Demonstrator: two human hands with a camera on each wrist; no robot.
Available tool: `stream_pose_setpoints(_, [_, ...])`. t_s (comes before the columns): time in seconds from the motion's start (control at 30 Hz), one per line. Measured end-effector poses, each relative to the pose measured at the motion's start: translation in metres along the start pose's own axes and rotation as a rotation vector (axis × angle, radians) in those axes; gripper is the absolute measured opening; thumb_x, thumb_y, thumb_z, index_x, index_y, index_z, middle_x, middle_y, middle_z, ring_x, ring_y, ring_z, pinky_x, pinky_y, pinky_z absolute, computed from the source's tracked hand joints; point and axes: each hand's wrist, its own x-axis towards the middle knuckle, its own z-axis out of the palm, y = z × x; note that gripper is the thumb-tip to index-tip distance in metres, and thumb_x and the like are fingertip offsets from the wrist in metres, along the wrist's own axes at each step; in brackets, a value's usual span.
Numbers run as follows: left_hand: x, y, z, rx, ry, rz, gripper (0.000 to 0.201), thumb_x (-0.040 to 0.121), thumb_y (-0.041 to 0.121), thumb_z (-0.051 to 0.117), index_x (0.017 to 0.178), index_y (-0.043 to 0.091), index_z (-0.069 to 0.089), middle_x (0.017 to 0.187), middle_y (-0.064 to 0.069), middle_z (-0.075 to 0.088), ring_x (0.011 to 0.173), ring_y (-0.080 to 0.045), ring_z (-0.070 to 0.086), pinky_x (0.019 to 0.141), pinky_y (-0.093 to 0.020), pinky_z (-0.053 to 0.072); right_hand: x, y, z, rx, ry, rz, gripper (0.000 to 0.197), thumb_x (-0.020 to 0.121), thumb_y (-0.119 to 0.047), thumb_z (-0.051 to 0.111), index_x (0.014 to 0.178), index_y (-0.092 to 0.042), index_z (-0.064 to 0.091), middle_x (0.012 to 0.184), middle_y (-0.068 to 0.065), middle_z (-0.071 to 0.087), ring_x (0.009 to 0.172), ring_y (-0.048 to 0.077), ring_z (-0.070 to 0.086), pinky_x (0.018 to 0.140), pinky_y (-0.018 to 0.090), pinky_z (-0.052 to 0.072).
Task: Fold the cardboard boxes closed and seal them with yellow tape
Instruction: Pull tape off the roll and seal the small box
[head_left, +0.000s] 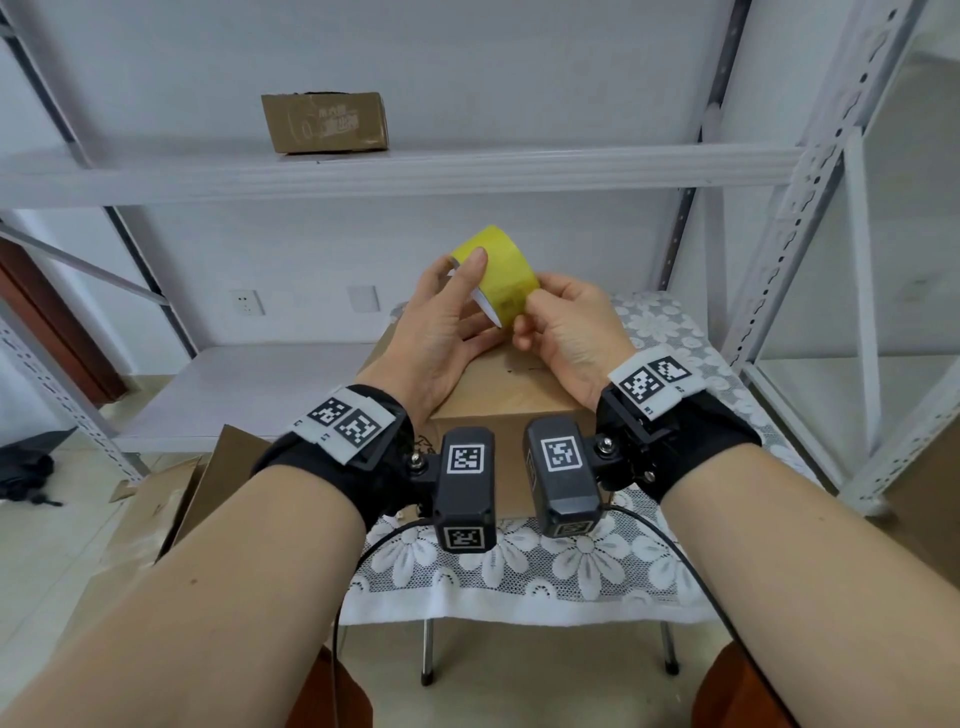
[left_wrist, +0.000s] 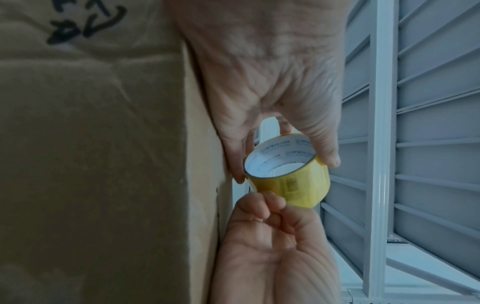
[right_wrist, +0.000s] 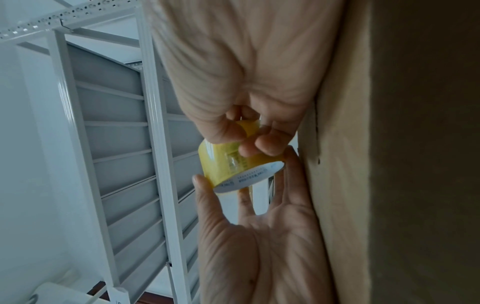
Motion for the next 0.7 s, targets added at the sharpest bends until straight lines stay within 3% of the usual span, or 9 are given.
stream_pose_setpoints(0.17, [-0.0002, -0.0007, 0.0002, 0.029, -0.007, 0.006, 0.041, 0.093, 0.032, 0.063, 0.129, 0.021, 0.048, 0.119, -0.015, 0.065, 0.099, -0.028, 0.069, 0.088, -0.04, 0.057, 0.0, -0.0028, -0.0011, 0.062, 0.0, 0.039, 0.01, 0.088, 0.0, 0.052, 0.083, -0.006, 0.058, 0.068, 0.008, 0.057, 0.046, 0.013, 0.046, 0.042, 0.024, 0.036])
stream_pose_setpoints(0.27, [0.0002, -0.0004, 0.0005, 0.031, 0.005, -0.005, 0.039, 0.093, 0.037, 0.062, 0.126, 0.02, 0.05, 0.118, -0.017, 0.065, 0.101, -0.03, 0.069, 0.082, -0.038, 0.058, 0.0018, -0.0002, 0.0, 0.056, 0.024, 0.006, 0.023, 0.087, 0.009, 0.043, 0.097, 0.001, 0.062, 0.07, 0.011, 0.058, 0.045, 0.011, 0.047, 0.04, 0.022, 0.037])
stream_pose_setpoints(0.33, [0.0017, -0.0003, -0.0002, 0.028, 0.037, -0.021, 0.051, 0.092, 0.044, 0.06, 0.132, 0.015, 0.05, 0.12, -0.022, 0.065, 0.102, -0.032, 0.069, 0.078, -0.037, 0.059, 0.0007, -0.001, 0.0007, 0.069, 0.028, -0.01, 0.027, 0.087, 0.011, 0.041, 0.1, 0.001, 0.062, 0.071, 0.011, 0.059, 0.044, 0.012, 0.047, 0.039, 0.022, 0.036])
stream_pose_setpoints(0.5, [0.004, 0.0005, 0.002, 0.024, 0.07, -0.073, 0.061, 0.094, 0.058, 0.047, 0.134, 0.012, 0.05, 0.114, -0.031, 0.063, 0.104, -0.037, 0.067, 0.081, -0.036, 0.059, -0.0042, -0.0074, -0.0013, 0.103, -0.029, 0.021, 0.02, 0.089, 0.004, 0.048, 0.079, -0.009, 0.06, 0.074, 0.012, 0.062, 0.046, 0.017, 0.049, 0.036, 0.019, 0.033])
stream_pose_setpoints(0.6, [0.0033, -0.0008, 0.0023, 0.033, 0.028, -0.039, 0.055, 0.094, 0.05, 0.053, 0.13, 0.009, 0.053, 0.117, -0.022, 0.066, 0.102, -0.031, 0.068, 0.085, -0.038, 0.058, -0.0023, -0.0062, -0.001, 0.12, 0.002, 0.016, 0.02, 0.088, 0.007, 0.047, 0.084, -0.006, 0.061, 0.071, 0.012, 0.061, 0.042, 0.013, 0.049, 0.036, 0.02, 0.036])
stream_pose_setpoints(0.7, [0.0024, -0.0014, 0.0007, 0.033, -0.012, -0.006, 0.057, 0.087, 0.036, 0.068, 0.131, 0.002, 0.053, 0.12, -0.015, 0.066, 0.102, -0.025, 0.068, 0.082, -0.037, 0.058, -0.0026, -0.0068, -0.0014, 0.141, 0.003, 0.021, 0.011, 0.09, 0.002, 0.051, 0.09, -0.004, 0.06, 0.071, 0.012, 0.059, 0.044, 0.013, 0.049, 0.037, 0.021, 0.037])
